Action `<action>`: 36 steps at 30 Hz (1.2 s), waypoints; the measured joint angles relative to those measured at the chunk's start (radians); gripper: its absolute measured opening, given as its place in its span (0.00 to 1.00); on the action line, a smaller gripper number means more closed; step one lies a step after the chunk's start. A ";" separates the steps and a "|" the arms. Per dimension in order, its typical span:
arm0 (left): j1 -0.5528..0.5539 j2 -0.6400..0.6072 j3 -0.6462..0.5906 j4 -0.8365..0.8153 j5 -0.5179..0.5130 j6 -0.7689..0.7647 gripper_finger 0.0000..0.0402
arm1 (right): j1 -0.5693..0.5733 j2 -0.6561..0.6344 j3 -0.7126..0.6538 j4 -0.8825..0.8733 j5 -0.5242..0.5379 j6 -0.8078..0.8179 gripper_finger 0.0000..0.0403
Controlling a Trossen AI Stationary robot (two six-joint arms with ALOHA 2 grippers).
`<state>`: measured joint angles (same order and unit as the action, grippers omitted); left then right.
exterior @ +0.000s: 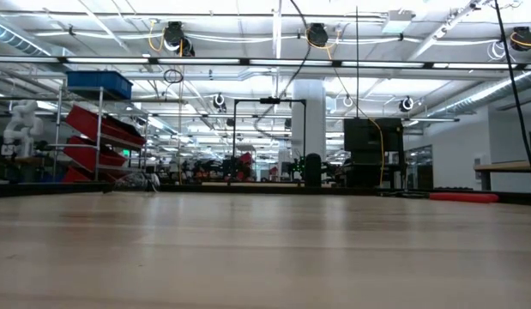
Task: Coil cords
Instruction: Coil the black wire onto the spool
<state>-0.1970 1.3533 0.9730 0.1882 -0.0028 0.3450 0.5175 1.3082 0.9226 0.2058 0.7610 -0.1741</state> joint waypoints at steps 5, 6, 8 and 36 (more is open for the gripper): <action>-0.005 -0.001 0.000 -0.007 -0.028 -0.024 0.33 | 0.013 -0.026 0.000 -0.024 0.001 0.010 0.00; -0.006 -0.004 0.000 -0.009 -0.034 -0.025 0.34 | 0.017 -0.031 0.000 -0.028 0.003 0.010 0.00; -0.007 -0.009 0.000 -0.010 -0.038 -0.026 0.36 | 0.028 -0.040 0.000 -0.037 0.030 0.013 0.00; -0.035 0.097 -0.049 0.163 -0.226 -0.484 0.37 | 0.053 -0.232 0.000 0.000 0.158 -0.079 0.00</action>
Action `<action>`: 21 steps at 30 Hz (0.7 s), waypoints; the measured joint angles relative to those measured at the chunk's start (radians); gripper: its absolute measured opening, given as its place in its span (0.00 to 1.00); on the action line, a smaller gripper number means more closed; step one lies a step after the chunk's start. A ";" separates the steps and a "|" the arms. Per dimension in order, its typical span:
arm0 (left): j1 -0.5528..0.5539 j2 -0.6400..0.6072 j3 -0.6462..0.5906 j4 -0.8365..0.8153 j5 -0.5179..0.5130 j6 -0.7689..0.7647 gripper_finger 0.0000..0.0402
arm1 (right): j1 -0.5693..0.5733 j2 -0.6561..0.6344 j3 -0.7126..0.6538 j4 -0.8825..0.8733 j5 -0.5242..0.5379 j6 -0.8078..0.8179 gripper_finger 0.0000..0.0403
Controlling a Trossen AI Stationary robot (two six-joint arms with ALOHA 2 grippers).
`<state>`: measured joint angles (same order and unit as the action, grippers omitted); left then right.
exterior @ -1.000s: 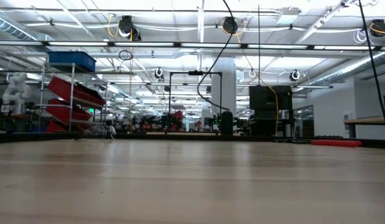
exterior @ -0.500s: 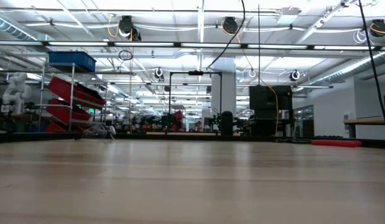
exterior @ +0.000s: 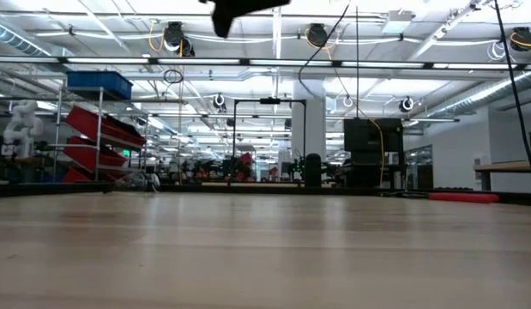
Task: Coil cords
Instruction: Coil the black wire onto the spool
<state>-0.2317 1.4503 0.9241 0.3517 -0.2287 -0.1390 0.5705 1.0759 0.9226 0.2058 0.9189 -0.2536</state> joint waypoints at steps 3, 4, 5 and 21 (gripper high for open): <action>-0.002 0.093 0.000 0.174 -0.103 0.058 0.37 | 0.000 0.002 0.000 -0.001 0.000 -0.002 0.00; -0.005 0.121 0.000 0.233 -0.146 0.087 0.37 | 0.000 0.002 0.000 -0.001 0.000 -0.007 0.00; -0.007 0.146 0.000 0.288 -0.182 0.124 0.37 | 0.000 0.002 0.000 -0.001 0.000 -0.013 0.00; -0.019 0.262 0.000 0.418 -0.394 0.146 0.74 | 0.000 0.002 0.000 -0.048 0.001 -0.031 0.00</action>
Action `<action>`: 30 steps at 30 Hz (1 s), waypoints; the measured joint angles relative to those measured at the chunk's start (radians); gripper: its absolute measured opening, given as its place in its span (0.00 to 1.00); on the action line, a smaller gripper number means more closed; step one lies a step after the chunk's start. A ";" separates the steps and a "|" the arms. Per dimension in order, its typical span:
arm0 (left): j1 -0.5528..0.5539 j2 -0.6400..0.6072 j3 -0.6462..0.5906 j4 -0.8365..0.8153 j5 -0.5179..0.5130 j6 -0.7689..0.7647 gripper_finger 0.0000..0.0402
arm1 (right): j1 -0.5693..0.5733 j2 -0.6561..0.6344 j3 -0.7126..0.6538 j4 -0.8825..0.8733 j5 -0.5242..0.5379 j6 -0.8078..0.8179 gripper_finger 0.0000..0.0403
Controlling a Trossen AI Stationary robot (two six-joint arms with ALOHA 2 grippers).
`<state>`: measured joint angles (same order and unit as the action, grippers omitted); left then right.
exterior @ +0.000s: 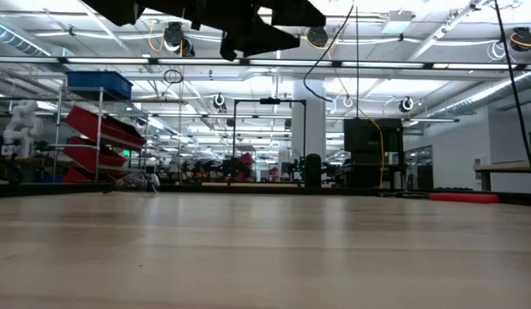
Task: Coil cords
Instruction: Coil the black wire onto the spool
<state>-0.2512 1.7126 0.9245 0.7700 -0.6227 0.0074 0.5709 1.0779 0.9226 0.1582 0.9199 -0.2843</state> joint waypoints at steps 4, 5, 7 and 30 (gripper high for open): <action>0.004 0.000 0.000 -0.002 -0.056 -0.004 0.79 | 0.000 0.000 0.000 0.000 -0.001 0.008 0.00; 0.007 0.000 0.000 -0.008 -0.056 -0.018 0.79 | 0.000 0.000 0.000 0.001 0.000 0.009 0.00; 0.014 0.000 0.000 -0.026 -0.056 -0.055 0.80 | 0.000 0.000 0.000 0.002 -0.001 0.010 0.00; 0.029 0.048 0.001 -0.102 -0.008 -0.161 0.63 | 0.000 0.000 0.000 0.000 -0.001 0.010 0.00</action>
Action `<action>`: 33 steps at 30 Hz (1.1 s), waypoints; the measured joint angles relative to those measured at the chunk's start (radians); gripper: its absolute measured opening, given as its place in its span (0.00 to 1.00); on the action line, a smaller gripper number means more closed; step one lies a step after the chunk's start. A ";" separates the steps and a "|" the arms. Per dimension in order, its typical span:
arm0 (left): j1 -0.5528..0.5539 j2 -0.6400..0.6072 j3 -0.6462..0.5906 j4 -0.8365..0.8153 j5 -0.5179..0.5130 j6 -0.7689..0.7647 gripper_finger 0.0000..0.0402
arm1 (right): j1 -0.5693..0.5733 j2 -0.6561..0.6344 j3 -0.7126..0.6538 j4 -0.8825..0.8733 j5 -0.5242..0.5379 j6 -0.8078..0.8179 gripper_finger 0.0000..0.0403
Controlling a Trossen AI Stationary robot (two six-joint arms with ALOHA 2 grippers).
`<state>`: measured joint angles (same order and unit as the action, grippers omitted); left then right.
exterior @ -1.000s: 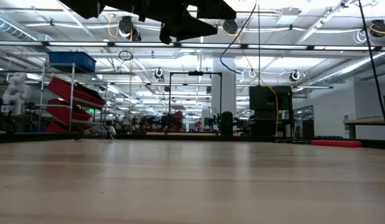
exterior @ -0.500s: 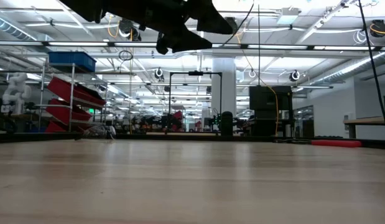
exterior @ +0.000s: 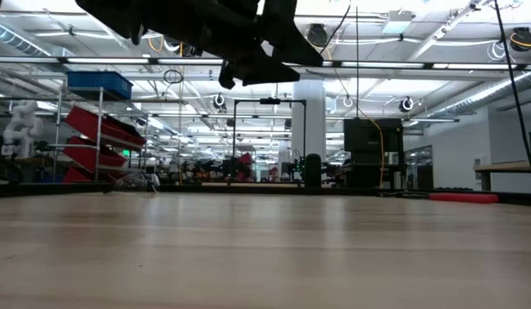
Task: Coil cords
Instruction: Coil the black wire onto the spool
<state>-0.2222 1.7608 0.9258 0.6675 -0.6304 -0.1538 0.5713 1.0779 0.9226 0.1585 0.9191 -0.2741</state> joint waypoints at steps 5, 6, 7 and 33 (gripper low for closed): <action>-0.001 0.003 0.000 -0.001 -0.004 0.001 0.58 | 0.000 0.000 0.000 -0.002 0.000 0.000 0.00; -0.001 0.003 0.000 -0.002 -0.004 0.001 0.56 | 0.000 0.000 0.000 -0.003 0.000 0.000 0.00; -0.001 0.003 0.000 -0.001 -0.004 0.001 0.54 | 0.000 0.000 0.000 -0.004 0.000 0.000 0.00; 0.000 0.003 0.000 -0.026 0.000 0.001 0.36 | 0.000 0.000 0.000 -0.005 -0.003 0.000 0.00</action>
<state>-0.2222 1.7639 0.9258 0.6411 -0.6300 -0.1528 0.5713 1.0779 0.9226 0.1532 0.9157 -0.2737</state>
